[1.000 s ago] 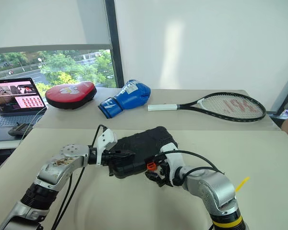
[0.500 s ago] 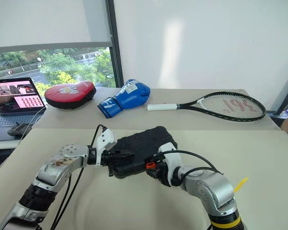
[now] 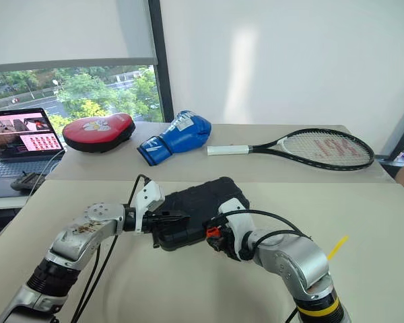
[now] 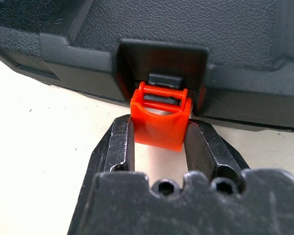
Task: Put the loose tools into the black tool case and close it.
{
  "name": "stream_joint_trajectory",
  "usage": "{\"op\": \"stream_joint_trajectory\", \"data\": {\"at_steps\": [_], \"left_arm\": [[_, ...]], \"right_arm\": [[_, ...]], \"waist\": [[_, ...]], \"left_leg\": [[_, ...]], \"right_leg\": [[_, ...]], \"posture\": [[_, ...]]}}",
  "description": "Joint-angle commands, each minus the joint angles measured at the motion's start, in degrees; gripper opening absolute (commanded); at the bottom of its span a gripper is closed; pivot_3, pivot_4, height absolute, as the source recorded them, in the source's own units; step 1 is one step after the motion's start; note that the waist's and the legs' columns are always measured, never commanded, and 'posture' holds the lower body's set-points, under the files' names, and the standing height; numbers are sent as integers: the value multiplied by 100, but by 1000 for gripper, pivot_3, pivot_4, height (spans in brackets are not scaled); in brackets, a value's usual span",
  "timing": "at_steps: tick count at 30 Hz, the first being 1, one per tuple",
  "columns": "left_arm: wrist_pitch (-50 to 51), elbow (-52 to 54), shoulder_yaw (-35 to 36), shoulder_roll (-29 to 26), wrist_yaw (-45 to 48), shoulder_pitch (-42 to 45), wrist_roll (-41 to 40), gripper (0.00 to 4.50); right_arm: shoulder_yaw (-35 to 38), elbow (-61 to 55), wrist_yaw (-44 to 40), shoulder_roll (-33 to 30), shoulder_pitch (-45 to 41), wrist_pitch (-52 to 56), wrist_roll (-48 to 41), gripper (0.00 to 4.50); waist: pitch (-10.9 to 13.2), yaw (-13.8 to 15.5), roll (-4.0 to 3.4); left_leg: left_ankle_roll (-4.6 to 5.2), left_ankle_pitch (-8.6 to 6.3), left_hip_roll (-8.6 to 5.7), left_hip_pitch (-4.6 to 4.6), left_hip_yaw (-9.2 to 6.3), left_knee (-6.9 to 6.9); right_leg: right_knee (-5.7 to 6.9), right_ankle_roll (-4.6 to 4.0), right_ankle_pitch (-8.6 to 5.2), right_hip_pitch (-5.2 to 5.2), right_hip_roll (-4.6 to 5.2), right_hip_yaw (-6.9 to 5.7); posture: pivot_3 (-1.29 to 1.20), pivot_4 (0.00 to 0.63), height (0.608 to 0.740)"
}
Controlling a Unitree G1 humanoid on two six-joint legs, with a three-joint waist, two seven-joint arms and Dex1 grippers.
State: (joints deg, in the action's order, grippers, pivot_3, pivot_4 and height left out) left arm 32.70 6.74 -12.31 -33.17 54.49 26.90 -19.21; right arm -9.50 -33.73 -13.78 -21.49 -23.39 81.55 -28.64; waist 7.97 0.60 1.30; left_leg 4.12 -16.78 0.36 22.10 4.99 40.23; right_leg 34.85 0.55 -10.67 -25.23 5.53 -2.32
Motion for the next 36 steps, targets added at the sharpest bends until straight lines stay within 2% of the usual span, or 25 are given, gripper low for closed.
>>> {"op": "stream_joint_trajectory", "data": {"at_steps": [1, 2, 6, 12, 18, 22, 23, 30, 36], "left_arm": [[360, -285, -401, -12, -9, -237, 236, 0], [363, -274, -403, -13, -6, -239, 234, 0], [369, -261, -404, -21, -7, -244, 230, 0], [339, -305, -409, -12, -15, -234, 247, 0], [312, -370, -408, 5, 5, -195, 271, 0], [292, -406, -422, -1, 23, -178, 287, 0], [290, -411, -424, 2, 22, -176, 289, 0], [303, -368, -443, -3, 12, -176, 304, 0], [317, -323, -420, -40, -8, -225, 298, 0]], "right_arm": [[-32, -156, 40, 13, -262, -457, 191, 1690], [-53, -82, 48, 24, -258, -541, 249, 2192], [17, -37, 23, 12, -196, -577, 258, 3341], [423, -546, -543, -371, 169, -349, -239, 3341], [757, -853, -1058, -1030, 624, -167, -658, 1660], [737, -760, -1072, -1041, 539, -224, -726, 230], [675, -702, -1052, -1010, 496, -277, -697, 52], [213, 5, -780, -518, 68, -1013, -194, 52], [457, 128, -756, -237, -207, -1129, -267, 52]], "waist": [[0, -3, 0], [0, -5, 0], [0, -10, 0], [-1, -1, 0], [-1, 13, 1], [-1, 13, 1], [-1, 14, 1], [-2, 20, 1], [-2, 5, 2]], "left_leg": [[0, 0, 0, -1, 0, 0], [0, 0, 0, -2, 0, 0], [-1, 1, 2, -6, 1, 1], [-1, 0, 1, -4, 0, -3], [1, -1, 0, -9, -2, -24], [1, -1, 1, -12, -3, -24], [1, -1, 1, -12, -3, -23], [1, -1, 0, -10, -4, -24], [0, 1, -1, -13, -4, -21]], "right_leg": [[1, -1, -1, 1, 0, 0], [1, -1, -1, 1, -1, 0], [2, 0, -1, 3, -2, 0], [0, 8, 2, 3, -2, 0], [-16, 11, -3, 9, 4, -1], [-16, 6, -7, 11, 3, -1], [-16, 7, -8, 11, 3, -1], [-16, 19, -11, 11, 3, -2], [-12, 9, -5, 11, 6, -1]], "posture": [[0, 150, 740], [0, 150, 740], [0, 150, 740], [0, 150, 740], [0, 150, 740], [0, 150, 740], [0, 150, 740], [0, 150, 740], [0, 150, 740]]}}
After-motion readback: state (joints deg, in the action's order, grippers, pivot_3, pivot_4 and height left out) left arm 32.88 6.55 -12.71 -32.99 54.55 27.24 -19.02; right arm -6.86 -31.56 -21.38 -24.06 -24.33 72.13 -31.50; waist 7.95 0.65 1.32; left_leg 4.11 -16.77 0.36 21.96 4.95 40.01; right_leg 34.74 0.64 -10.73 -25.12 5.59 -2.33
